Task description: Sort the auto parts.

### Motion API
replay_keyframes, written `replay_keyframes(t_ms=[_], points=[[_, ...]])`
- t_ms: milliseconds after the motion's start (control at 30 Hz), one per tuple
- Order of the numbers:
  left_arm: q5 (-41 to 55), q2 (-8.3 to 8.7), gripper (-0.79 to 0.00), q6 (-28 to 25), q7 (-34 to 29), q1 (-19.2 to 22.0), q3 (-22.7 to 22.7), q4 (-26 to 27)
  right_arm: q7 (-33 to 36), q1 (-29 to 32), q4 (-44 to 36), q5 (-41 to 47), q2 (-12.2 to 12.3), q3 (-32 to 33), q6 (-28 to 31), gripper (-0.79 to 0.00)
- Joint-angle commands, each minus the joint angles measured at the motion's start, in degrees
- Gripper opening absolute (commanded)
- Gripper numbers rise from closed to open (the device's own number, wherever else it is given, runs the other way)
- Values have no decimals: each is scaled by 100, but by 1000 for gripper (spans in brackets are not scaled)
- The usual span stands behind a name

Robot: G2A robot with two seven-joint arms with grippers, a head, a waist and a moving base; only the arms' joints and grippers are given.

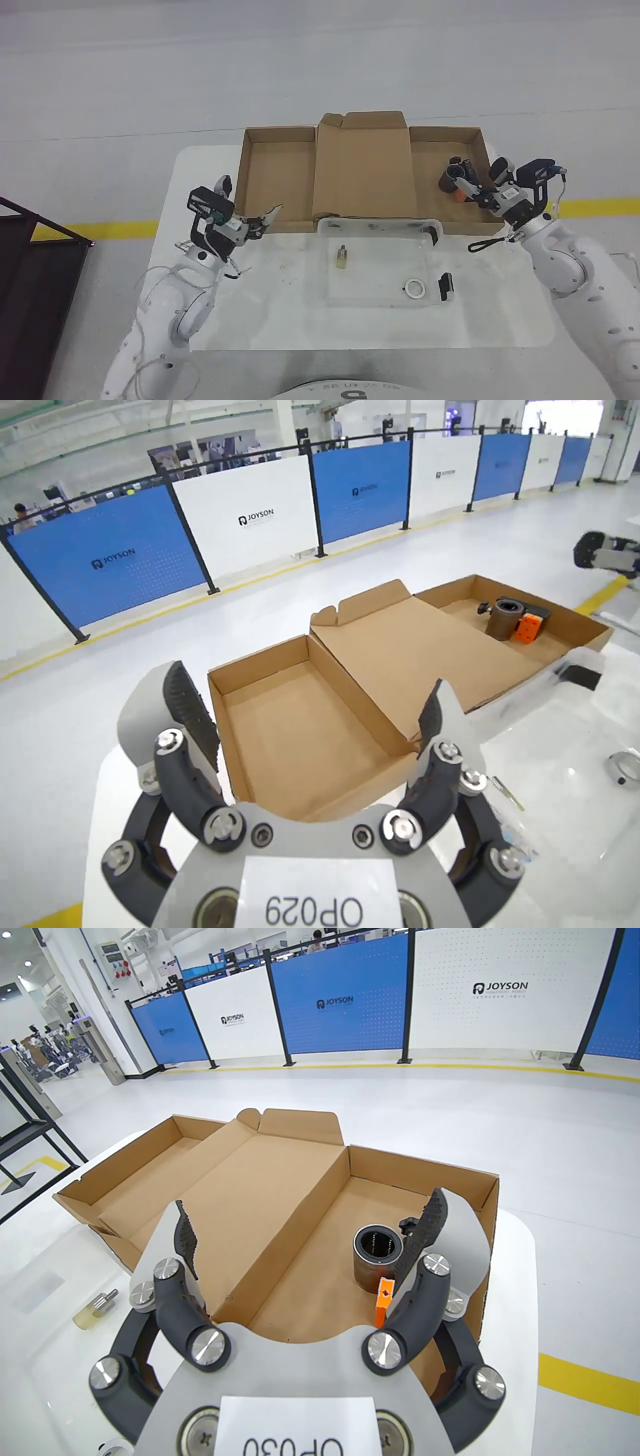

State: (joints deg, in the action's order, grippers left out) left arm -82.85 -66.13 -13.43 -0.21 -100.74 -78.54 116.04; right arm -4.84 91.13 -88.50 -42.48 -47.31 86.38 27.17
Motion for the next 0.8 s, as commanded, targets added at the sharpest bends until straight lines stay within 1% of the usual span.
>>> replay_keyframes(t_ms=[0,67,167,233,300,400,500,567,633,700,733,767], points=[[-232,16,0,-300,-134,1,62,190,-2,0,0,0,0,0,7,0],[-427,27,0,-658,-421,41,287,430,-2,0,0,0,0,0,7,0],[-724,22,0,-1120,-973,272,738,668,-2,0,0,0,0,0,7,0],[-747,-3,0,-1417,-1360,491,1129,679,-2,0,0,0,0,0,7,0],[-761,-44,0,-1532,-1739,773,1483,587,-2,0,0,0,0,0,7,0],[-756,-138,0,-1414,-2105,1186,2013,295,-2,0,0,0,0,0,7,0],[-812,-250,0,-973,-2435,1570,2414,-77,-2,0,0,0,0,0,7,0],[-1013,-313,0,-755,-2643,1703,2723,-234,-2,0,0,0,0,0,7,0],[-1189,-359,-12,-649,-2813,1774,2980,-357,-2,0,0,0,0,0,7,0],[-1410,-396,-55,-532,-2910,1833,3169,-477,-2,0,0,0,0,0,7,0],[-1537,-410,-123,-490,-2953,1859,3254,-549,-2,0,0,0,0,0,7,0],[-1620,-425,-157,-463,-2981,1884,3326,-603,-2,0,0,0,0,0,7,0]])
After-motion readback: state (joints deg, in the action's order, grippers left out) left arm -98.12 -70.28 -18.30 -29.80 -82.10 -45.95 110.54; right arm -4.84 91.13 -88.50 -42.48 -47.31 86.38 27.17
